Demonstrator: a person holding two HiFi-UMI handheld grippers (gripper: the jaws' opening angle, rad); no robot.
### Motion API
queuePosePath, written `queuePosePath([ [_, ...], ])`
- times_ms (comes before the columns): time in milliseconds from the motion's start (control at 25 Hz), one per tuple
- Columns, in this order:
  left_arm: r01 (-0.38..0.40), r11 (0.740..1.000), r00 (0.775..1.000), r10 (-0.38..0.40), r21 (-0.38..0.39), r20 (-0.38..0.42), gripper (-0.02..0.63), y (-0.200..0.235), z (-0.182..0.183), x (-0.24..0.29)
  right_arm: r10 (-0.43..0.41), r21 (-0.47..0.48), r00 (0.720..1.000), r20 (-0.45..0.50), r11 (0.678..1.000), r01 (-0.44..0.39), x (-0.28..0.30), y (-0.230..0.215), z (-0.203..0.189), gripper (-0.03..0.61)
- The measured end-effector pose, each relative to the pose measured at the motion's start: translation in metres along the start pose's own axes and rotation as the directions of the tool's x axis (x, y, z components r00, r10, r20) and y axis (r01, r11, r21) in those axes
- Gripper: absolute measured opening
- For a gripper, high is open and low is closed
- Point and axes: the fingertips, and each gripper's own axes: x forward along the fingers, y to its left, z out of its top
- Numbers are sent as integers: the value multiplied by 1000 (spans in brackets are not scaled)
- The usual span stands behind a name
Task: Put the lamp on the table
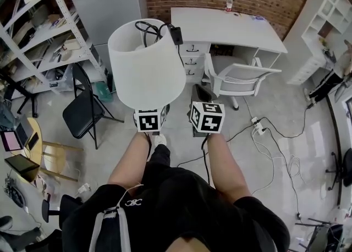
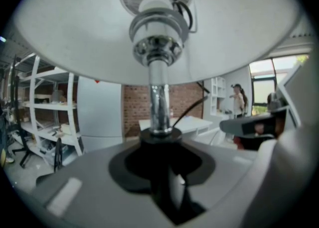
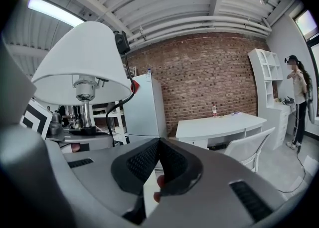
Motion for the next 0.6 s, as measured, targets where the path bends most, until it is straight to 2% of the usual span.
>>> queuePosePath([
  [320,24,1000,1000,-24,9,-10,112,13,4,74,-24,-23,1000,-17,999,23,64,-27,12,-5],
  [600,73,997,997,-74,24,22,112,42,37,161,-64,-38,998,-16,997,64,144,-54,42,-5],
])
